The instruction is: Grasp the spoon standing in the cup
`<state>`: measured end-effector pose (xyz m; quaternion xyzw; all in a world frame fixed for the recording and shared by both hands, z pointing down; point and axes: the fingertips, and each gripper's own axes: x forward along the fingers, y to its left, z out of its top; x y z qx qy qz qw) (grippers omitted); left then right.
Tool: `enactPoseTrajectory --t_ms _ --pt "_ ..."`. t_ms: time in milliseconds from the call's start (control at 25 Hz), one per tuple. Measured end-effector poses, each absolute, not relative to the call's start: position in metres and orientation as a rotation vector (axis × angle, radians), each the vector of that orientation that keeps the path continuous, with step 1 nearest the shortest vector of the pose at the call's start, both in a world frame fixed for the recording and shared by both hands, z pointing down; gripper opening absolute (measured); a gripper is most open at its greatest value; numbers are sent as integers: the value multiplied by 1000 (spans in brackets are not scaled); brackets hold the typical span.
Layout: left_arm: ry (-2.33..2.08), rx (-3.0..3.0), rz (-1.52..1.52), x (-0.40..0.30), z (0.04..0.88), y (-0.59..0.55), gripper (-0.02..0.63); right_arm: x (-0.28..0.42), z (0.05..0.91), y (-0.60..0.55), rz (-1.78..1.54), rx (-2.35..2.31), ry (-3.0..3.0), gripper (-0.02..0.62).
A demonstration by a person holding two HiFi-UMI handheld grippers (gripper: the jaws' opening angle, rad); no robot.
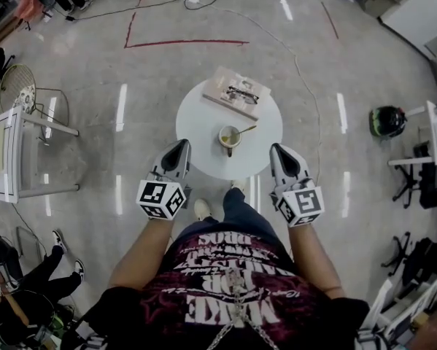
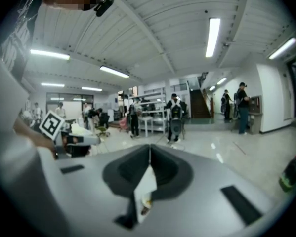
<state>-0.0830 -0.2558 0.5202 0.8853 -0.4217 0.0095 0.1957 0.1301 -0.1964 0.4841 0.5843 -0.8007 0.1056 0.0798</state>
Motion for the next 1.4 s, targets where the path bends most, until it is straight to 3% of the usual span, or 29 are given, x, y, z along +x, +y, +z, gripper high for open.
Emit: enactPoseTrajectory --t_ms 960,1400 --pt "-1071 2196 308 -16 696 -301 25 183 667 -273 827 1434 -2210 34" --pt "-1102 2018 326 -33 735 -304 25 180 745 -285 988 1325 -2098 37"
